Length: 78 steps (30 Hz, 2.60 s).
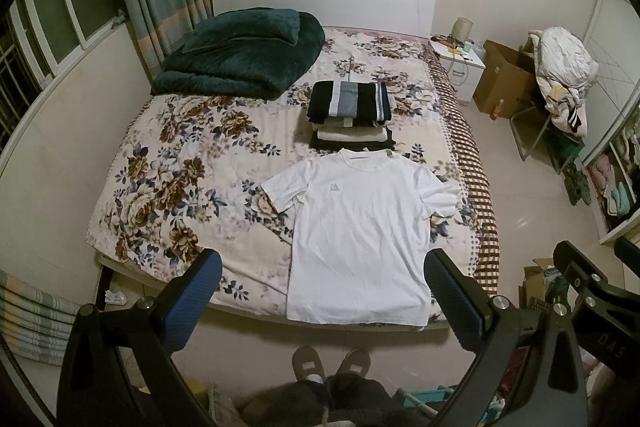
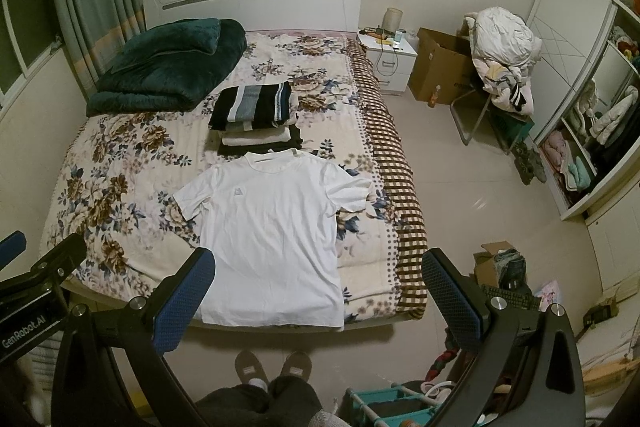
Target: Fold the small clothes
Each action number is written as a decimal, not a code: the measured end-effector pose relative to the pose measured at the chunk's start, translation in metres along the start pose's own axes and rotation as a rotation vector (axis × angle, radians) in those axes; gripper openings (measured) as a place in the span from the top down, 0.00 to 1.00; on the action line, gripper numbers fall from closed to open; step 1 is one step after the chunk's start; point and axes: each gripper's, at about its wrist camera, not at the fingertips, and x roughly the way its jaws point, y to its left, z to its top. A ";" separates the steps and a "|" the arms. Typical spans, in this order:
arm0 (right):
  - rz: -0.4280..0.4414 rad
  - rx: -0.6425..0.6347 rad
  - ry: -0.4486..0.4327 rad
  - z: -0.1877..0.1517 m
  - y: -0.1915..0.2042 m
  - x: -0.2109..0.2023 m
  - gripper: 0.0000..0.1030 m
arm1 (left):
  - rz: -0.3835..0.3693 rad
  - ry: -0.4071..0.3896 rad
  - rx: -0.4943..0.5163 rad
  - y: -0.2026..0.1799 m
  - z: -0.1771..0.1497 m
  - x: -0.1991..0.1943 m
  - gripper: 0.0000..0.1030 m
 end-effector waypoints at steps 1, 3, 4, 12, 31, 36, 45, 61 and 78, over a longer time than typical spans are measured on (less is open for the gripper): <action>0.000 0.001 0.001 0.000 0.000 0.000 0.00 | 0.000 0.000 0.000 -0.001 0.002 0.000 0.00; 0.000 0.000 0.000 0.000 0.000 -0.001 0.00 | 0.000 -0.002 -0.001 0.000 0.000 0.000 0.00; 0.000 0.000 0.000 0.000 0.000 -0.001 0.00 | 0.000 -0.002 -0.001 0.000 0.000 0.000 0.00; 0.000 0.000 -0.003 0.000 0.001 -0.002 0.00 | -0.001 -0.003 -0.003 -0.003 0.002 -0.001 0.00; 0.001 0.000 -0.006 0.002 0.001 0.000 0.00 | -0.001 -0.006 -0.004 -0.002 0.002 -0.001 0.00; 0.001 0.001 -0.006 0.003 0.002 0.001 0.00 | -0.004 -0.006 -0.002 -0.001 0.000 -0.001 0.00; -0.002 0.002 -0.004 0.013 0.000 0.005 0.00 | -0.004 -0.007 -0.002 -0.001 0.000 -0.001 0.00; -0.004 0.057 0.028 0.035 0.007 0.052 0.00 | 0.014 -0.050 0.011 -0.028 0.027 0.017 0.00; 0.045 0.541 0.313 -0.005 -0.138 0.434 0.28 | 0.221 0.103 -0.024 -0.043 0.050 0.304 0.00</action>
